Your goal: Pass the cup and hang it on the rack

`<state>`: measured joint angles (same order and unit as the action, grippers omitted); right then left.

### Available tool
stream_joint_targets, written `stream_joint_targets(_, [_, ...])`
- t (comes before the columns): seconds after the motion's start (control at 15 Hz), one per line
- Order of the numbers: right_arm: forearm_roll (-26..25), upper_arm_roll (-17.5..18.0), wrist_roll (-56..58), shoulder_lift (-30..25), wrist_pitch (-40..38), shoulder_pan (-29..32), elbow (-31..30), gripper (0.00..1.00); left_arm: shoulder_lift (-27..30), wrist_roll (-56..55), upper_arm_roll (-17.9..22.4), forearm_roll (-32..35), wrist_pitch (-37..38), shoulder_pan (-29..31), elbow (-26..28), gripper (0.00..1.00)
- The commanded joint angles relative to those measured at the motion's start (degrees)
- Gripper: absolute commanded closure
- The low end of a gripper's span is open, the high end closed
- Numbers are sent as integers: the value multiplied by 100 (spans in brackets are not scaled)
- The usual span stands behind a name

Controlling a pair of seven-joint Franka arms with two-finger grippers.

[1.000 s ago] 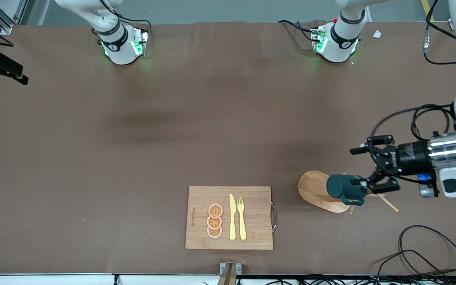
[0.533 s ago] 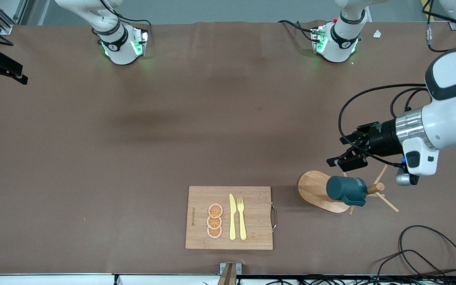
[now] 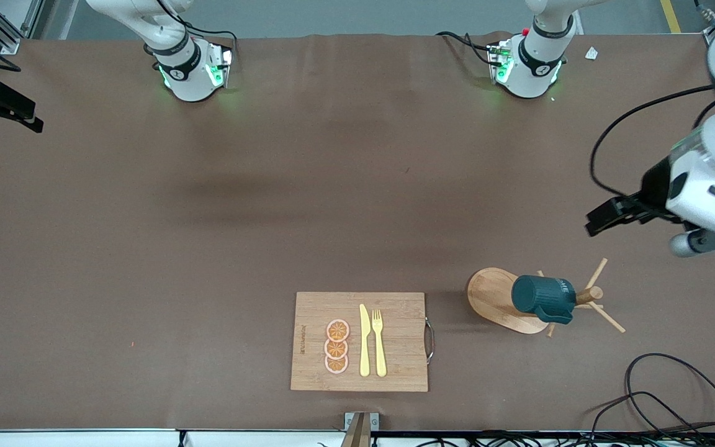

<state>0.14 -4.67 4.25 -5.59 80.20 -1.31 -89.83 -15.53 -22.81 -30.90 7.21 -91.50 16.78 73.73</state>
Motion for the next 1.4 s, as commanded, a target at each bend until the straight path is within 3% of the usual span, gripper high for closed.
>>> stream_joint_targets(0.0, [-93, 27, 85, -135, 57, 26, -140, 0, 630, 829, 966, 53, 552, -601, 168, 0])
stream_joint_targets(0.07, [-93, 27, 85, -127, 57, 26, -140, 0, 752, 988, 1650, 0, 815, -1058, 168, 0])
stream_joint_targets(0.13, [-102, 27, 85, -127, 57, 26, -140, 0, 902, 1120, 2075, -44, 1044, -1376, 246, 0])
stream_joint_targets(0.4, [-102, 27, 85, -127, 57, 26, -140, 0, 1745, 1350, 2561, -333, 1231, -1791, 1221, 0])
stream_joint_targets(0.87, [-102, 27, 85, -127, 57, 26, -140, 0, 2554, 1394, 2703, -765, 977, -1906, 2136, 0])
stream_joint_targets(1.33, [-102, 27, 85, -127, 57, 26, -140, 0, 2441, 1631, 2598, -730, 949, -1889, 1900, 0])
